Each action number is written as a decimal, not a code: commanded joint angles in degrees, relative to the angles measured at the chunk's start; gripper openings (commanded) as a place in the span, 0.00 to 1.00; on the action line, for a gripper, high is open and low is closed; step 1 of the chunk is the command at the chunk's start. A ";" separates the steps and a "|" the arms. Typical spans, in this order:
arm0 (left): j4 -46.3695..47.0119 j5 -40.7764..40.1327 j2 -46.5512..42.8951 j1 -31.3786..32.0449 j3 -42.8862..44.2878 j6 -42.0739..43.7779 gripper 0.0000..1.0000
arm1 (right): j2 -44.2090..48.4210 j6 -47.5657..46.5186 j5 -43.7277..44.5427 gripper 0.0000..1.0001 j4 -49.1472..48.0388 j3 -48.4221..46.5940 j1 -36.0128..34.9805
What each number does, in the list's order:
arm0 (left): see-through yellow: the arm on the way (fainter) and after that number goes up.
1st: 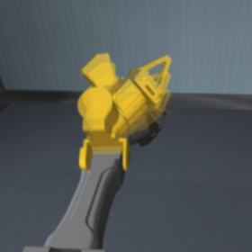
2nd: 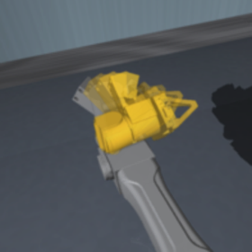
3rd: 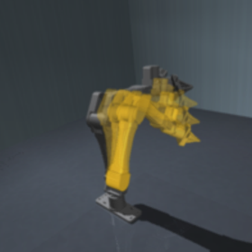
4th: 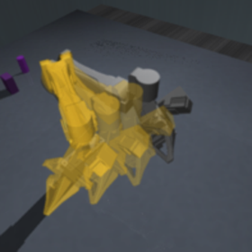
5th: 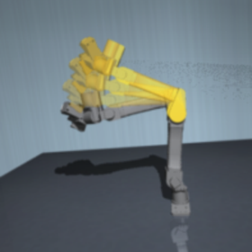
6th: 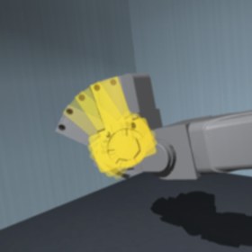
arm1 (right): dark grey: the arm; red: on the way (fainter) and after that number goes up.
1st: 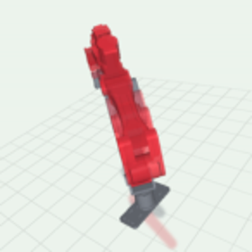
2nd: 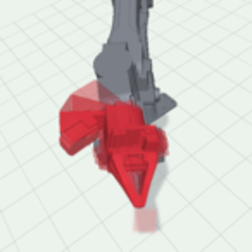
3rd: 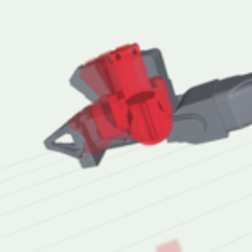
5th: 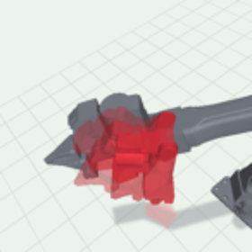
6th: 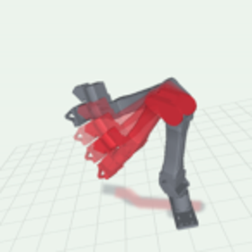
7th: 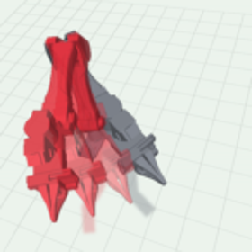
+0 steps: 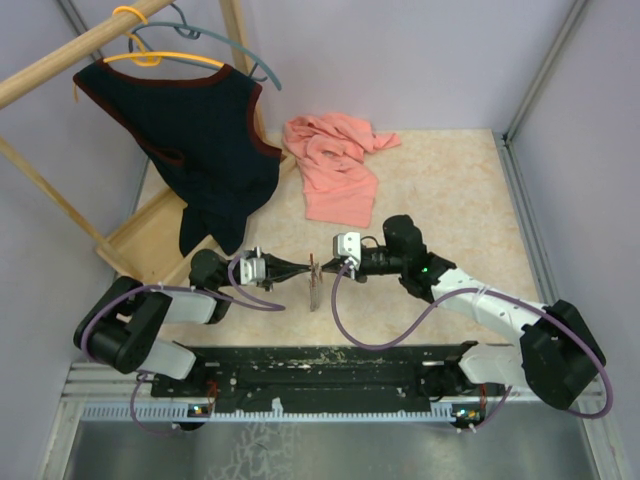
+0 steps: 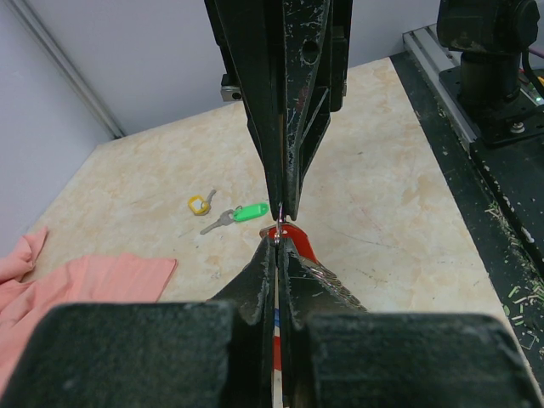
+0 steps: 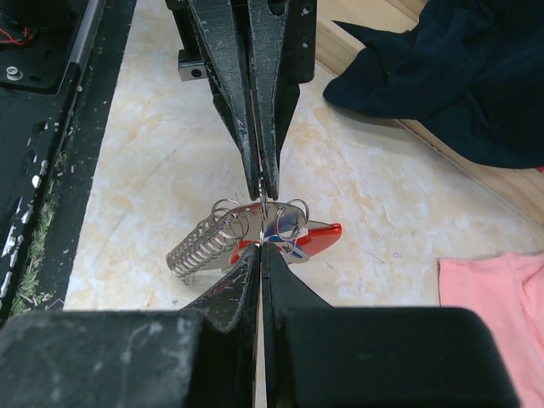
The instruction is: Put the keys on the keyring
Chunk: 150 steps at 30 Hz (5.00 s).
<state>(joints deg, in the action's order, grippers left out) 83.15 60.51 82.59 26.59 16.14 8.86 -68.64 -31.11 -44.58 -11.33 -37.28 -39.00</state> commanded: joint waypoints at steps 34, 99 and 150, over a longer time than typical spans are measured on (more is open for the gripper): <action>0.80 1.42 -0.72 -0.21 0.36 0.09 0.00 | 1.32 0.19 -2.87 0.00 -2.46 -3.15 -0.72; -0.65 -0.86 -1.70 0.65 0.47 0.80 0.00 | 0.07 1.56 -5.11 0.00 -3.62 -4.29 -1.16; -2.21 -17.95 -6.64 0.83 -3.84 3.87 0.00 | -8.61 41.00 47.13 0.00 -5.30 5.14 -4.44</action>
<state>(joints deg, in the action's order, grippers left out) 80.18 43.00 77.01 27.35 12.62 11.97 -74.43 13.65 -1.87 2.55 -33.19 -42.81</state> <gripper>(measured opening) 0.006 0.005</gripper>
